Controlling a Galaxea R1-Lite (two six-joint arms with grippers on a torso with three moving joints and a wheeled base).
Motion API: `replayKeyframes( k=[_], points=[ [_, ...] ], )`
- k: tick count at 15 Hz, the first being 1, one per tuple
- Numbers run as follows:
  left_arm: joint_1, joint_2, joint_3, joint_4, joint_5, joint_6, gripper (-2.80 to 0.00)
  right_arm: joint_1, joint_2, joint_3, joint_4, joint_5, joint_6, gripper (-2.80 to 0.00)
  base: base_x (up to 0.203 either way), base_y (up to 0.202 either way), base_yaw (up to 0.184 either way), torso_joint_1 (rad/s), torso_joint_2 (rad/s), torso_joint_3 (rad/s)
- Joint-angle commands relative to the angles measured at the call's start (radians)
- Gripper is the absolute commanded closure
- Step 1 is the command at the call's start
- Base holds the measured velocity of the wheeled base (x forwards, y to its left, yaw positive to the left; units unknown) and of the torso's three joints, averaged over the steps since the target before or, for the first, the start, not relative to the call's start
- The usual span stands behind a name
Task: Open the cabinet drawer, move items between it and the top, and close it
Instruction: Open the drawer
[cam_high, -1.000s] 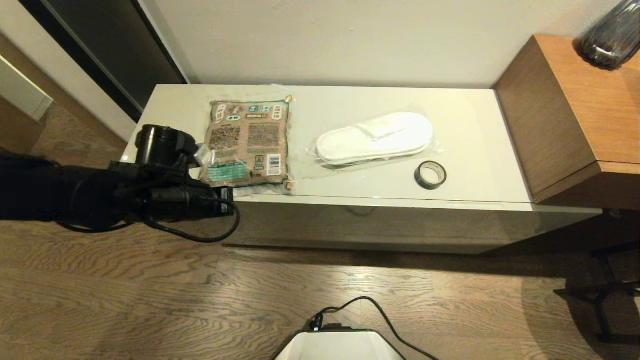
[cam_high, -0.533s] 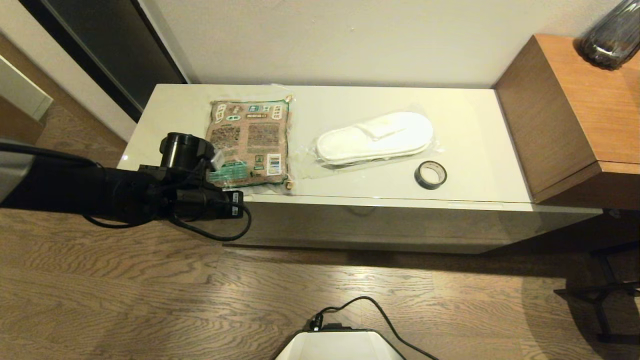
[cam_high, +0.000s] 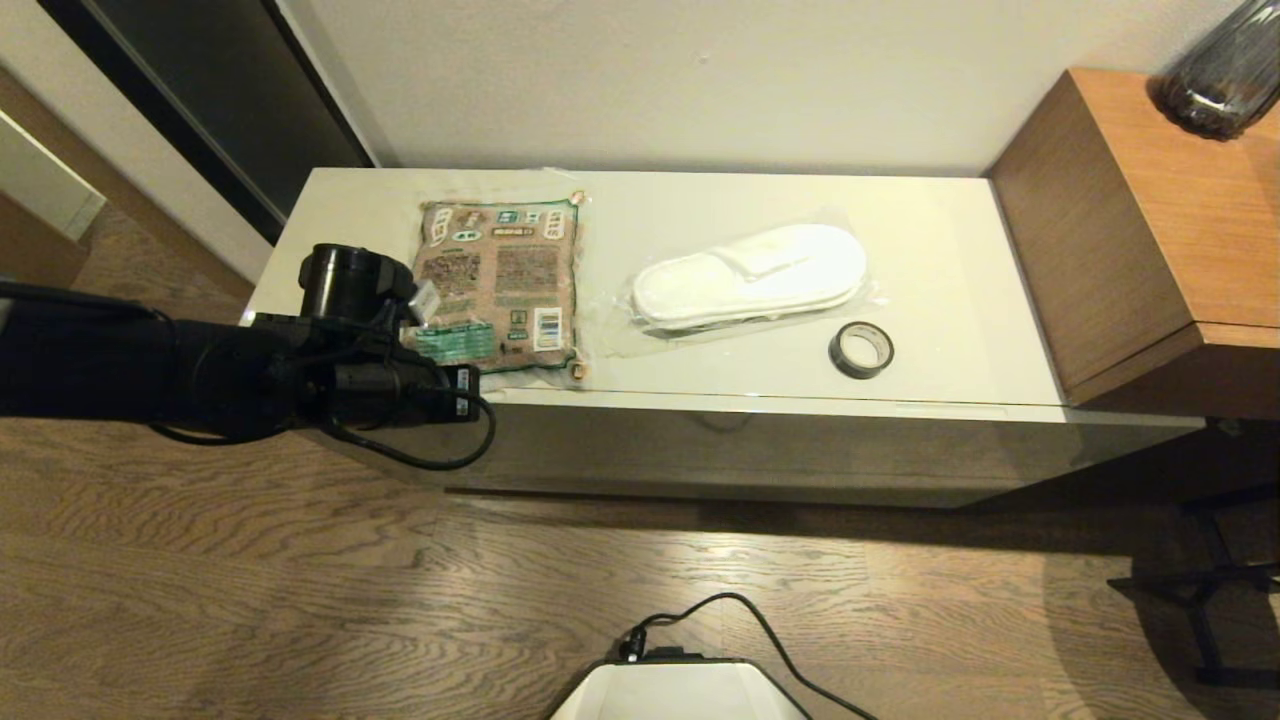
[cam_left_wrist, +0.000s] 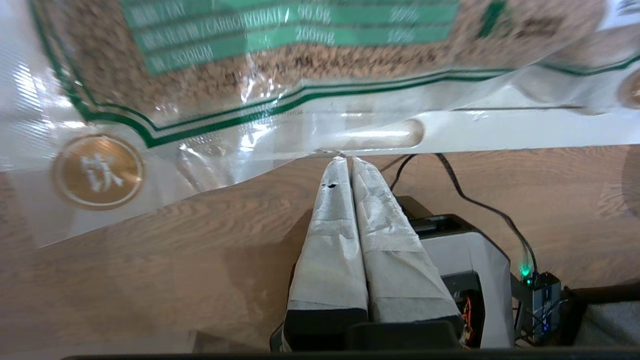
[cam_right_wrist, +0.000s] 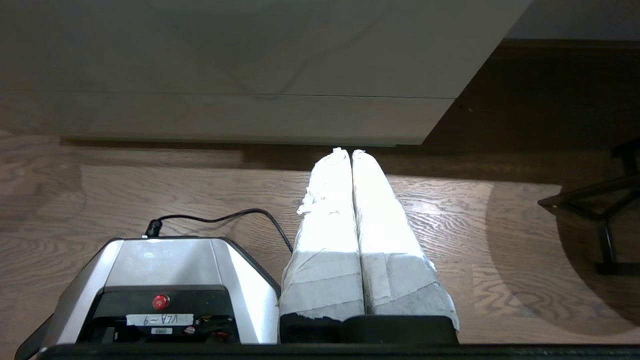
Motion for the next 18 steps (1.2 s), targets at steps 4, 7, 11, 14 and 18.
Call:
replayKeyframes(
  k=[4,7,11,14,18],
  points=[
    [0.001,0.027,-0.046,-0.006,0.014,0.000,0.00,-0.001,0.000,0.000,0.000,0.000,0.000,0.00,0.000,0.000,0.000,0.000,0.00,0.000],
    [0.001,0.068,-0.086,-0.008,0.019,-0.001,0.00,-0.001,0.000,0.000,0.000,0.000,0.000,0.00,0.000,0.000,0.000,0.000,0.00,0.000],
    [0.001,0.100,-0.095,-0.009,0.019,-0.002,0.00,0.001,0.000,0.000,0.000,0.000,0.000,0.00,0.000,0.000,0.000,0.000,0.00,0.000],
    [0.001,0.088,-0.046,-0.009,0.019,-0.004,0.00,-0.001,0.000,0.000,0.000,0.000,0.000,0.00,0.000,0.000,0.000,0.000,0.00,0.000],
    [0.001,0.038,0.065,-0.010,0.018,-0.012,0.00,-0.001,0.000,0.000,0.000,0.000,0.000,0.00,0.000,0.000,0.000,0.000,0.00,0.000]
  ],
)
